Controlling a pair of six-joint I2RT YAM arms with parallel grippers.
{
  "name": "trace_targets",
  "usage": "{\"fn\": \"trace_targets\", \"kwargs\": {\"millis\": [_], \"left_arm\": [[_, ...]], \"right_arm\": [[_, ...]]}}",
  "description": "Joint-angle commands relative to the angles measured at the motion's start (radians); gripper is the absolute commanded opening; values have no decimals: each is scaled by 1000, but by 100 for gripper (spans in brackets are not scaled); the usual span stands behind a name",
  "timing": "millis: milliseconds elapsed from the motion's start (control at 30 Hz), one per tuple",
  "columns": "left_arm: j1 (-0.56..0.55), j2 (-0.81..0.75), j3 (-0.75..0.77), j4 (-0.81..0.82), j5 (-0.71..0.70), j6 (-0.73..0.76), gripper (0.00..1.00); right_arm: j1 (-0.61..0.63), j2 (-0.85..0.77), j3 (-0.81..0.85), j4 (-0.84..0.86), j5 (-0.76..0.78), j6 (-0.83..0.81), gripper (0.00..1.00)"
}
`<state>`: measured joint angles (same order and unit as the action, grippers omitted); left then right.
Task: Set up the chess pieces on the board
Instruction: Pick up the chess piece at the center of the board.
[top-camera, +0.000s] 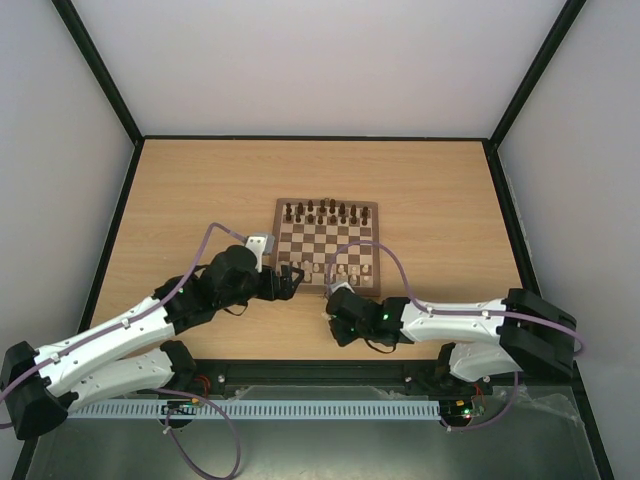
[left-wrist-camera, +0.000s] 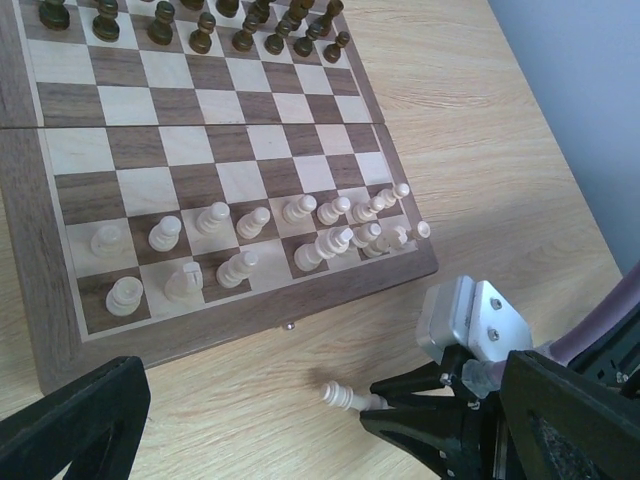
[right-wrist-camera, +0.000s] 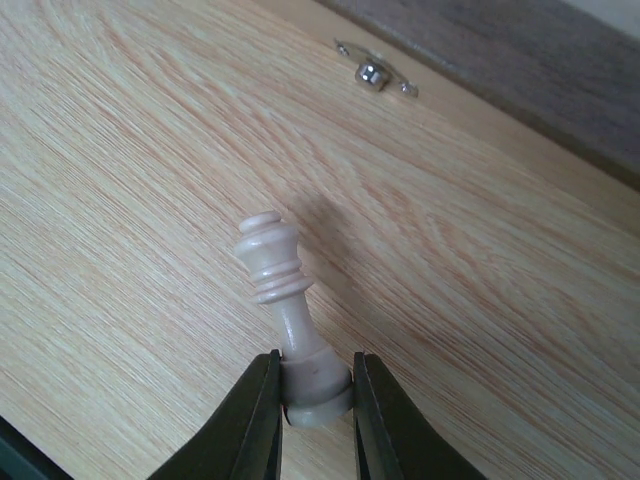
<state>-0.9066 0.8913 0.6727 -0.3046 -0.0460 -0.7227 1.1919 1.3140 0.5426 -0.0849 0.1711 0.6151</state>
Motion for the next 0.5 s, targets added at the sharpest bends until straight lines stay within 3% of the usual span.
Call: {"fn": "trace_targets", "kwargs": {"millis": [0,467], "left_arm": [[10,-11,-13,20,42,4,99],[70,-60,-89,159,321,-14,99]], "right_arm": [[7,-57,-4,-59,43,14,14],[6,-289,-38,-62,-21,24,14]]}}
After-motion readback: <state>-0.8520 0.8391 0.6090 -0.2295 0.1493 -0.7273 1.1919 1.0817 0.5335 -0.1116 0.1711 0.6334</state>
